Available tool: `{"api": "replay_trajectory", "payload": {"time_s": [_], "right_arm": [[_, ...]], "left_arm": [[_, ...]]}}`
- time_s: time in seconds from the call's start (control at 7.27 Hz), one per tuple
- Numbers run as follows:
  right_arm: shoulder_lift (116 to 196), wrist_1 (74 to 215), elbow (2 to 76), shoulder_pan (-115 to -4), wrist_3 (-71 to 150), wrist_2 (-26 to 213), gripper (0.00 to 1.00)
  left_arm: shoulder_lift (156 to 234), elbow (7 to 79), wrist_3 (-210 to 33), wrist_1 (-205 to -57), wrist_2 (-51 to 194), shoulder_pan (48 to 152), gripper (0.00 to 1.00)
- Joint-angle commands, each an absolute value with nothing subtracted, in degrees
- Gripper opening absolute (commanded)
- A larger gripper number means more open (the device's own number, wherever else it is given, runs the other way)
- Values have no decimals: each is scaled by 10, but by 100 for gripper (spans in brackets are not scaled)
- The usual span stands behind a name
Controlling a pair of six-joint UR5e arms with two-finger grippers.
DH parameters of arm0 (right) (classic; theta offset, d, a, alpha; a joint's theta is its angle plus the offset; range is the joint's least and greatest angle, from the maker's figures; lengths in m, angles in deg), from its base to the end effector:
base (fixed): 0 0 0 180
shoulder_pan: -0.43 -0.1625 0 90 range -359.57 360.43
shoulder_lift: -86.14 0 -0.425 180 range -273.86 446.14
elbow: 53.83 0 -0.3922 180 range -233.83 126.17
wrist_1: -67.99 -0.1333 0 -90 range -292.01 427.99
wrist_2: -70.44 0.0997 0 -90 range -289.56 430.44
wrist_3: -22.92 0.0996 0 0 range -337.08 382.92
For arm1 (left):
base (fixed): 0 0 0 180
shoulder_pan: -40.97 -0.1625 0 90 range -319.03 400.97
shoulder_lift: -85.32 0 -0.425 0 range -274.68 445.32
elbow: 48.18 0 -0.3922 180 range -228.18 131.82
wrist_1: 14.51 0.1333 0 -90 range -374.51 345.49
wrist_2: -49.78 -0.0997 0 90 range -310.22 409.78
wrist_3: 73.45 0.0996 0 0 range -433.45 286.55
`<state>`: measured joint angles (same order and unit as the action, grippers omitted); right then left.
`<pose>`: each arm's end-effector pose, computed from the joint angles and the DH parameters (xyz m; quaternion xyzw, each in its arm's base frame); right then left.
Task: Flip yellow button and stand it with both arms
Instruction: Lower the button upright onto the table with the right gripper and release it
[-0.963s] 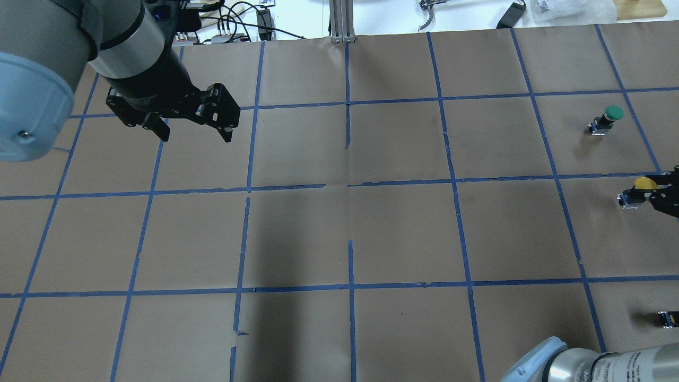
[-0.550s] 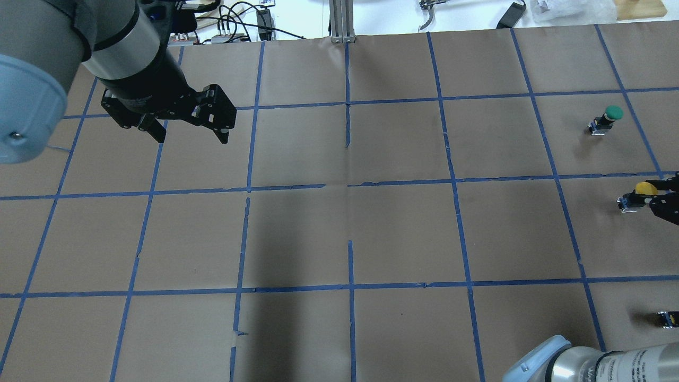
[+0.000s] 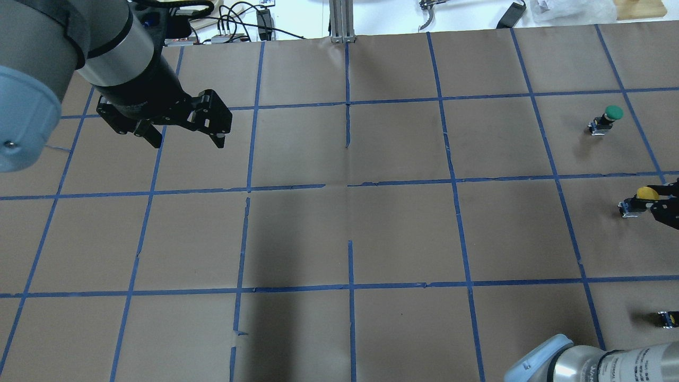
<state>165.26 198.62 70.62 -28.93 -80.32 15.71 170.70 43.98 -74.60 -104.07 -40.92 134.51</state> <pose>-0.2975 -0.3863 0.2117 -0.3343 0.8917 -0.2942 0.0811 -0.1604 -0.4532 0.5085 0.0207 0.9994 -0.0255 0.0051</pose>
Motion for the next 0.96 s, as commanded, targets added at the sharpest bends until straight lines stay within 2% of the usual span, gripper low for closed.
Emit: {"api": "replay_trajectory", "payload": {"time_s": [0.0,0.14,0.28,0.55,0.83], "right_arm": [[1652,1982,706,-288,-800,153,75],[1652,1982,706,-288,-797,152,89],[1653,1980,704,-288,-777,148,99],[1679,1978,695,-294,-645,71,100],[1746,1964,693,-320,-548,43,100]], "left_arm": [[1706,441,-746,-1042,-410,1345,100],[1706,440,-746,-1042,-410,1345,100],[1706,441,-746,-1042,-410,1345,100],[1705,441,-746,-1042,-410,1345,100],[1705,441,-746,-1042,-410,1345,100]]}}
